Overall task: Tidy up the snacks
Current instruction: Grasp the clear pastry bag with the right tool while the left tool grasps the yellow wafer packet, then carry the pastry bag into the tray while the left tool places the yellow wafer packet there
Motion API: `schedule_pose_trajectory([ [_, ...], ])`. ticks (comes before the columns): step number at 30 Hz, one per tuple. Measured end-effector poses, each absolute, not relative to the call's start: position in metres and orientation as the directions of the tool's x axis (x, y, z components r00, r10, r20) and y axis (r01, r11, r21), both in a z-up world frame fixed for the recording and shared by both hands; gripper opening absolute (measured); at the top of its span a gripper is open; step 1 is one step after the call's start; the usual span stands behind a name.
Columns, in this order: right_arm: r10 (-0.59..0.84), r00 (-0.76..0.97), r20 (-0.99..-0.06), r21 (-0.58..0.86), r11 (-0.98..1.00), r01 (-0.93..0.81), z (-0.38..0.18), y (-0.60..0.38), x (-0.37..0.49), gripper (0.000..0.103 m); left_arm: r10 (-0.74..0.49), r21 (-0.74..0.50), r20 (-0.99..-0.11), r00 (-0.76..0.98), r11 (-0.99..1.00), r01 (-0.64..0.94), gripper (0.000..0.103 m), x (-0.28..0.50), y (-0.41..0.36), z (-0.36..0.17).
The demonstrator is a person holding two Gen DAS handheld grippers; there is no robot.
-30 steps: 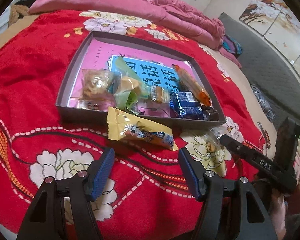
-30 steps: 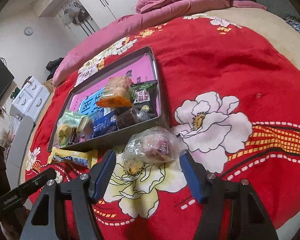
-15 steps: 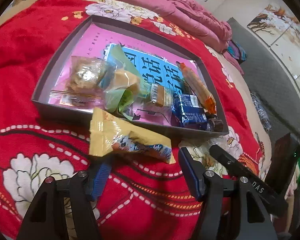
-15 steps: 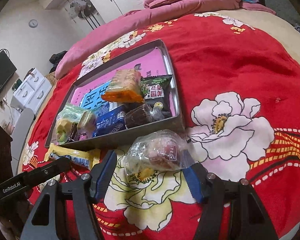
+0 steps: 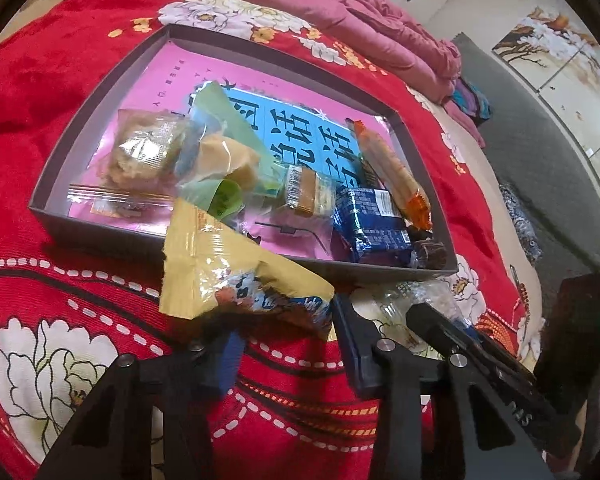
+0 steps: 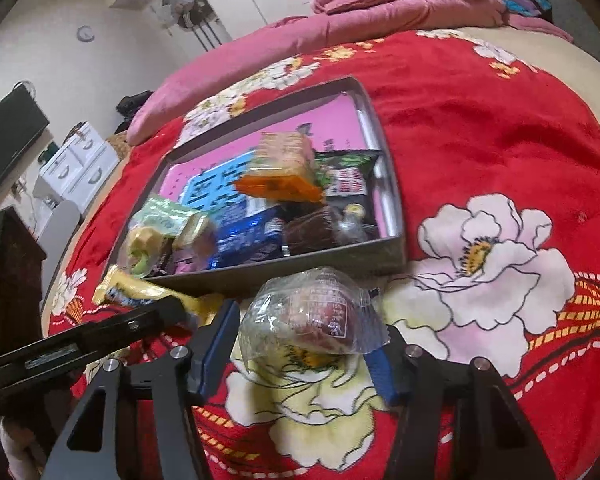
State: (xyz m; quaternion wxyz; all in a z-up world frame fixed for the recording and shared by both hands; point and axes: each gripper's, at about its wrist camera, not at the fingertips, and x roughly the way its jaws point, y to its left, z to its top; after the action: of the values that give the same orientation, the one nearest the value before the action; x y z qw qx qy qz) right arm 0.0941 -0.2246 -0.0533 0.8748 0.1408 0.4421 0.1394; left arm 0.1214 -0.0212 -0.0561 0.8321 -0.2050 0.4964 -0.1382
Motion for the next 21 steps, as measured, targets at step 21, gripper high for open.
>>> schedule_pose_trajectory([
  [21, 0.392, 0.642, -0.659, 0.337, 0.917, -0.214, -0.021, -0.217, 0.074, 0.059, -0.514, -0.556, -0.671, 0.534, 0.826, 0.097, 0.016, 0.109, -0.004, -0.030],
])
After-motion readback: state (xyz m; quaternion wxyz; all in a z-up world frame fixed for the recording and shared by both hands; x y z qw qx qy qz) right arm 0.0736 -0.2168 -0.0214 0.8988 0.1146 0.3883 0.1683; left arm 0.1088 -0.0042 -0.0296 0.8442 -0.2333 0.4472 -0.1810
